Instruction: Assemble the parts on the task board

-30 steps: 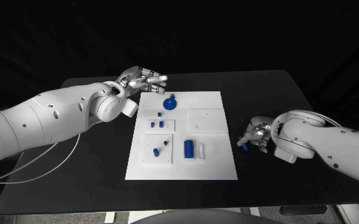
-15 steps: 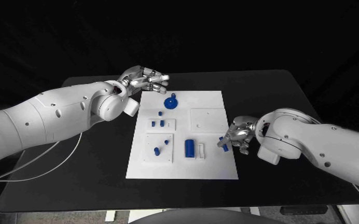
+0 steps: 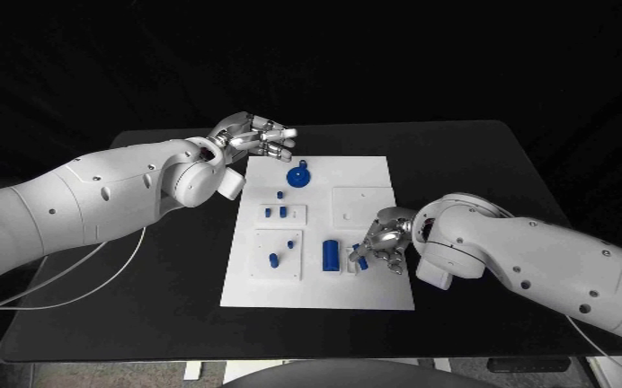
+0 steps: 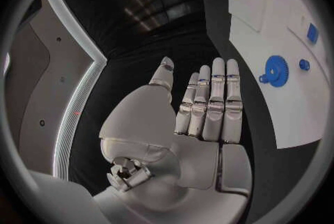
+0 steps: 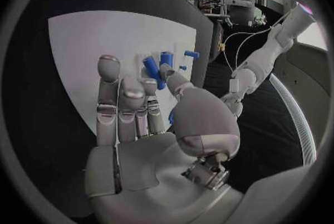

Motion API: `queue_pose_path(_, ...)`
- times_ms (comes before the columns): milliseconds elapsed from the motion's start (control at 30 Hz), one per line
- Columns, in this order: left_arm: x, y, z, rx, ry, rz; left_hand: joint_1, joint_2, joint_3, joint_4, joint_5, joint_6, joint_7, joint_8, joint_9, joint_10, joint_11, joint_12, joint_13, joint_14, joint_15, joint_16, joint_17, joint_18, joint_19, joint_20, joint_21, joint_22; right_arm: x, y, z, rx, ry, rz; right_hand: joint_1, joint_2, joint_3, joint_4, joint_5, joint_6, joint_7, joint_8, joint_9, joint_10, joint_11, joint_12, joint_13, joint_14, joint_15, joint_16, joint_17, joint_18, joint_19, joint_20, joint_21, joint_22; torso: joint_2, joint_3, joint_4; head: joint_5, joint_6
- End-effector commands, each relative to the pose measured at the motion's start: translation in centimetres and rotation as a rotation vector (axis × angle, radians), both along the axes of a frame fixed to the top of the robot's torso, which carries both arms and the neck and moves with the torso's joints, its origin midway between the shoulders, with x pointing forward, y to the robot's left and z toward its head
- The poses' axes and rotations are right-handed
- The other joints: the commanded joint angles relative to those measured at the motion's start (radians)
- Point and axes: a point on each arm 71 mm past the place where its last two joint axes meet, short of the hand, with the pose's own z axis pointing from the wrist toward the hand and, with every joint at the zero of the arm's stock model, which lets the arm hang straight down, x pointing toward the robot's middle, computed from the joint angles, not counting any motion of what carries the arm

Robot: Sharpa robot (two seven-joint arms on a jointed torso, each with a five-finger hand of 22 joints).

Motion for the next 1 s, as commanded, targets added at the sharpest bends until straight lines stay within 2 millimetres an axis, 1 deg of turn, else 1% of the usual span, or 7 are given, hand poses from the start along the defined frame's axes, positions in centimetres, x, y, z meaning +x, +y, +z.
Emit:
queue_pose_path(33,-0.08,-0.29,0.05,-0.007,0.000,-0.023,0.002,0.008,-0.003,0.001,0.002,0.007,0.001,0.003,-0.001,-0.002,0.002,0.002,0.002,0.002,0.001,-0.002,-0.001,-0.004,0.002,-0.002,0.004,-0.001,0.21,0.26,-0.15,-0.027,-0.030,-0.005,-0.004,0.009,-0.008,0.004,0.003,0.006,0.001,0.001,-0.002,0.002,-0.001,-0.005,0.000,0.004,-0.005,-0.003,-0.001,-0.015,0.044,-0.003,0.000,-0.002,0.000,-0.0004,-0.0010,0.002,0.000)
queue_pose_path(400,-0.11,-0.33,0.02,-0.007,0.004,-0.027,0.002,0.009,-0.004,0.002,0.002,0.006,0.002,0.003,-0.001,-0.002,0.003,0.002,0.002,0.001,0.001,-0.002,-0.002,-0.004,0.001,-0.001,0.004,-0.002,0.30,0.93,-0.71,-0.062,-0.046,0.008,-0.020,0.007,-0.064,0.040,-0.006,0.010,-0.001,0.001,-0.014,0.001,-0.002,-0.006,0.001,0.004,-0.006,-0.003,0.000,-0.015,0.044,-0.004,0.001,-0.004,0.000,-0.0005,-0.0003,0.006,-0.002)
queue_pose_path(433,-0.11,-0.32,0.02,-0.007,0.004,-0.027,0.002,0.009,-0.004,0.002,0.002,0.006,0.002,0.003,-0.001,-0.002,0.003,0.002,0.002,0.001,0.001,-0.002,-0.002,-0.004,0.001,-0.001,0.004,-0.002,0.29,0.94,-0.75,-0.067,-0.047,0.011,-0.009,0.012,-0.089,0.049,-0.005,0.010,-0.001,0.001,-0.019,0.000,-0.003,-0.006,0.001,0.004,-0.007,-0.004,0.000,-0.015,0.044,-0.004,0.000,-0.005,0.000,-0.0005,-0.0003,0.006,-0.002)
queue_pose_path(467,-0.12,-0.30,0.01,-0.006,0.005,-0.027,0.002,0.009,-0.004,0.002,0.002,0.006,0.002,0.003,-0.001,-0.002,0.003,0.002,0.002,0.001,0.001,-0.002,-0.002,-0.004,0.001,-0.001,0.004,-0.002,0.28,0.93,-0.84,-0.078,-0.048,0.017,-0.015,0.012,-0.094,0.054,-0.015,0.010,0.000,0.001,-0.021,0.000,-0.002,-0.007,0.001,0.004,-0.006,-0.004,0.000,-0.015,0.044,-0.004,0.002,-0.004,0.000,-0.0005,0.0001,0.008,-0.003)
queue_pose_path(567,-0.13,-0.25,0.00,-0.005,0.006,-0.027,0.002,0.009,-0.004,0.002,0.002,0.006,0.002,0.003,-0.001,-0.002,0.003,0.002,0.002,0.001,0.001,-0.002,-0.002,-0.004,0.001,-0.001,0.004,-0.002,0.23,0.91,-0.98,-0.092,-0.049,0.026,-0.025,0.010,-0.104,0.065,-0.029,0.010,0.000,0.001,-0.023,-0.001,-0.003,-0.008,0.001,0.004,-0.006,-0.004,0.000,-0.015,0.044,-0.004,0.001,-0.005,0.000,-0.0002,-0.0005,0.009,-0.004)
queue_pose_path(833,-0.15,-0.18,-0.02,-0.004,0.009,-0.027,0.002,0.009,-0.004,0.002,0.002,0.006,0.002,0.003,-0.001,-0.002,0.003,0.002,0.002,0.001,0.001,-0.002,-0.002,-0.004,0.001,-0.001,0.004,-0.002,0.08,0.68,-1.11,-0.109,-0.048,0.035,-0.034,0.015,-0.110,0.079,-0.034,0.015,-0.001,0.001,-0.024,0.000,-0.003,-0.009,0.000,0.004,-0.006,-0.004,0.001,-0.015,0.044,-0.004,0.002,-0.005,0.000,-0.0001,-0.0011,0.013,-0.005)
queue_pose_path(1000,-0.16,-0.13,-0.03,-0.002,0.010,-0.027,0.002,0.009,-0.004,0.002,0.002,0.006,0.002,0.003,-0.001,-0.002,0.003,0.002,0.002,0.001,0.001,-0.002,-0.002,-0.004,0.001,-0.001,0.004,-0.002,-0.06,0.60,-1.06,-0.108,-0.051,0.035,-0.042,0.011,-0.116,0.086,-0.039,0.018,-0.001,0.001,-0.024,0.001,-0.003,-0.008,0.000,0.005,-0.006,-0.003,0.002,-0.015,0.045,-0.004,0.002,-0.006,0.000,0.0007,-0.0013,0.014,-0.005)
